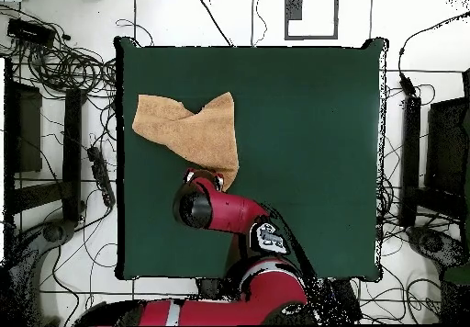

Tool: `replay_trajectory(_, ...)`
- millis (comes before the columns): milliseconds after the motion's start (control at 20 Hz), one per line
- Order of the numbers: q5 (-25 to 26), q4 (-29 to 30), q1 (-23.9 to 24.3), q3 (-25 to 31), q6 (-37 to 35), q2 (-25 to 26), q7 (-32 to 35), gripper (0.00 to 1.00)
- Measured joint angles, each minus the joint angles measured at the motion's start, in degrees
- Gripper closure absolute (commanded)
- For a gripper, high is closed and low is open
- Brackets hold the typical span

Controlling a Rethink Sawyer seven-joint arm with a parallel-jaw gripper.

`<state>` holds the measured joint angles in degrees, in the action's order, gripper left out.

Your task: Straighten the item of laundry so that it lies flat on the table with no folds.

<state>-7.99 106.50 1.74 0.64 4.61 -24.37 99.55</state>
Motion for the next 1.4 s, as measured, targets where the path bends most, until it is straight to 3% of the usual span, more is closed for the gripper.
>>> replay_trajectory(550,0.0,0.1,-0.1,0.0,0.0,-0.2,0.0,1.00)
replay_trajectory(700,0.0,1.3,-0.1,-0.3,-0.6,-2.3,0.0,1.00)
replay_trajectory(900,0.0,3.2,-0.4,-1.3,-5.7,-8.2,0.0,1.00)
replay_trajectory(1100,0.0,4.5,0.8,-1.7,-15.5,-17.1,0.0,1.00)
replay_trajectory(1400,0.1,4.7,7.2,-1.5,-22.2,-26.1,0.0,1.00)
